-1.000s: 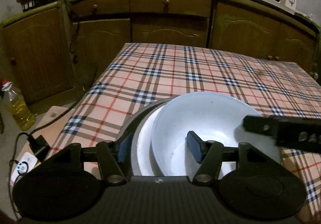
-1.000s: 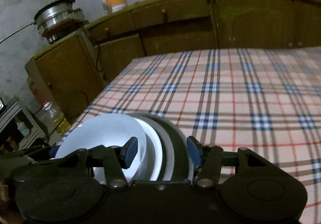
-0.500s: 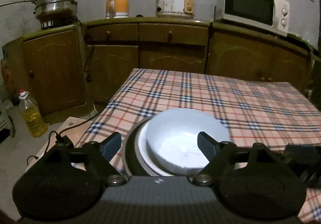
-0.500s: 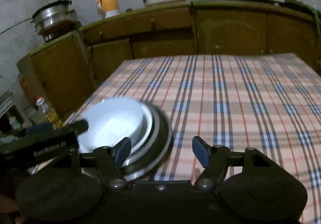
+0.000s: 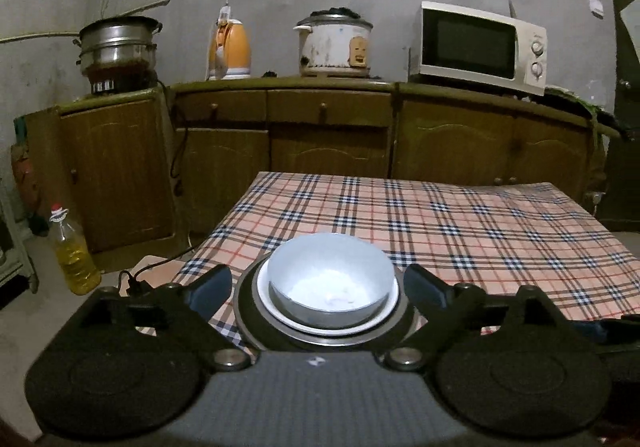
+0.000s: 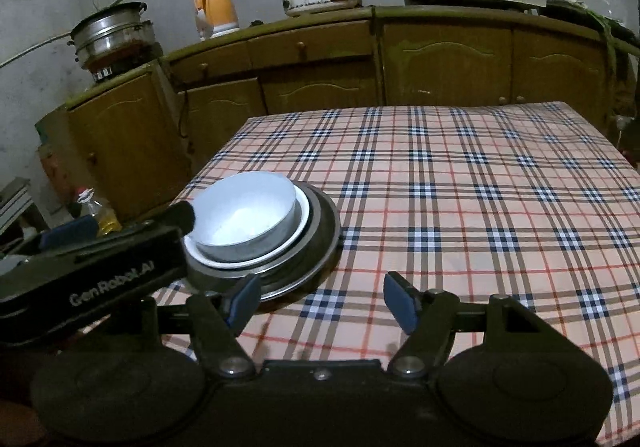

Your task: Organize plates and bowls

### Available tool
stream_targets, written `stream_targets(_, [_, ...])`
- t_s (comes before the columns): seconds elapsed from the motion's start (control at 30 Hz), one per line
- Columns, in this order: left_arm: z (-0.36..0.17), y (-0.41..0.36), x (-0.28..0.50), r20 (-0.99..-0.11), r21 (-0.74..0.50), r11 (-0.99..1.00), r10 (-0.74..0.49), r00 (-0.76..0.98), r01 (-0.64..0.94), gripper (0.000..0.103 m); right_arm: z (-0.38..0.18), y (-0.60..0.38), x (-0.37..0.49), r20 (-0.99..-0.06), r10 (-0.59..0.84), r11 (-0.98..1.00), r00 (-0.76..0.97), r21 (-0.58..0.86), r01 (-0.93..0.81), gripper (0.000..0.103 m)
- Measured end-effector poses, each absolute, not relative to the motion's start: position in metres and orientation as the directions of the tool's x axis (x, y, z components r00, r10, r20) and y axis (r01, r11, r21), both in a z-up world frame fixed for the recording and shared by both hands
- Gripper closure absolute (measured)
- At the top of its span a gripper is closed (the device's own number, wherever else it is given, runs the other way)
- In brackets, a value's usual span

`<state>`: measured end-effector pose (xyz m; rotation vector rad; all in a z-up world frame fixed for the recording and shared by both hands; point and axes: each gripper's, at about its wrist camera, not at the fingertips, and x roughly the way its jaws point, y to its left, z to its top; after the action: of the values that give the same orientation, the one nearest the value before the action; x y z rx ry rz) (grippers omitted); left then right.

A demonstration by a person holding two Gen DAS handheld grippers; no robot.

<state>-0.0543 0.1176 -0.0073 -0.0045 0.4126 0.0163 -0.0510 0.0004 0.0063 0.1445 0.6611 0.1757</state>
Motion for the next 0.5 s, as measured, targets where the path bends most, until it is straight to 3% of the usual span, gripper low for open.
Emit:
stream_targets(0.27, [-0.005,0.113,-0.067,-0.378,-0.002,1.0,0.017,0.926,-0.019,0.0,0.01,0.001,-0.065,-0.606,0.199,0.976,0.77,0.192,-0.101,0.022])
stream_targets(0.5, [-0.005,0.112,-0.073,-0.371,-0.012,1.0,0.017,0.928,-0.023,0.0,0.01,-0.001,-0.07,-0.608,0.194,0.977,0.77,0.194,-0.093,0.022])
